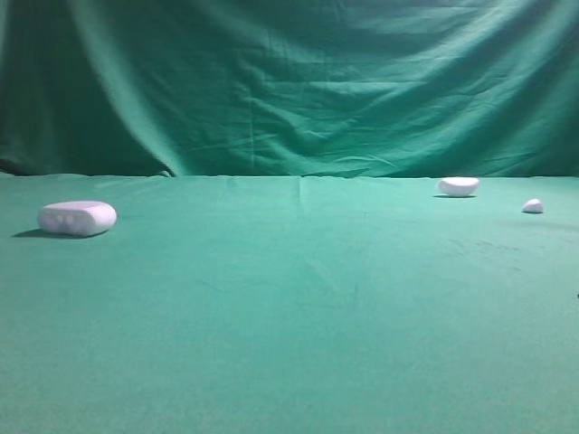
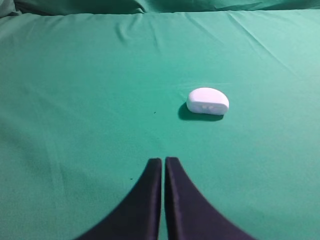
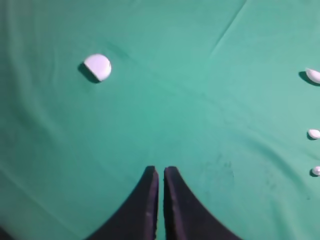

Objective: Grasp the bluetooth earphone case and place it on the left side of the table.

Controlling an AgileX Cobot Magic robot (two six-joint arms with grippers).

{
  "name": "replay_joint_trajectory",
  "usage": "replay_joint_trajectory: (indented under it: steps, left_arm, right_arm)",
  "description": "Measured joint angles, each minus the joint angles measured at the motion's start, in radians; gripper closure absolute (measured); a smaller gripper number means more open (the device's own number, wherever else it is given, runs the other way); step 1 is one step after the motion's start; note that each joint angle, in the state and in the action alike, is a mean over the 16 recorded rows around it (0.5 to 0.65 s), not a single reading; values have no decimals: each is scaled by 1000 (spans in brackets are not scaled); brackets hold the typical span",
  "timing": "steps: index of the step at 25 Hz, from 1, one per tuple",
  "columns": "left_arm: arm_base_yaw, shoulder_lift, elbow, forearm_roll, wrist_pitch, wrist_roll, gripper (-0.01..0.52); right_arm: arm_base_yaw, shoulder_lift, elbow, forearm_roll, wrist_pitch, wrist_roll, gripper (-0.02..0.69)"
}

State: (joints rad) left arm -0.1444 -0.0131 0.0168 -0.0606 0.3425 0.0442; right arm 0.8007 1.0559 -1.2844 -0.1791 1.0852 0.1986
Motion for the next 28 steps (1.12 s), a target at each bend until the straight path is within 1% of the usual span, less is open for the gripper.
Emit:
replay_joint_trajectory:
  steps: [5, 8, 12, 17, 22, 28]
  left_arm:
    - [0, 0, 0, 0, 0, 0, 514]
    - [0, 0, 0, 0, 0, 0, 514]
    - [0, 0, 0, 0, 0, 0, 514]
    - [0, 0, 0, 0, 0, 0, 514]
    - [0, 0, 0, 0, 0, 0, 514]
    - [0, 0, 0, 0, 0, 0, 514]
  right_arm:
    - [-1, -216, 217, 12, -136, 41, 665]
    - [-1, -330, 311, 21, -184, 55, 665]
    - [-1, -450, 388, 33, -199, 50, 665]
    - [-25, -538, 436, 38, -186, 26, 665]
    - [-117, -590, 516, 33, -252, -2, 665]
    - [-311, -684, 720, 24, -464, -23, 665]
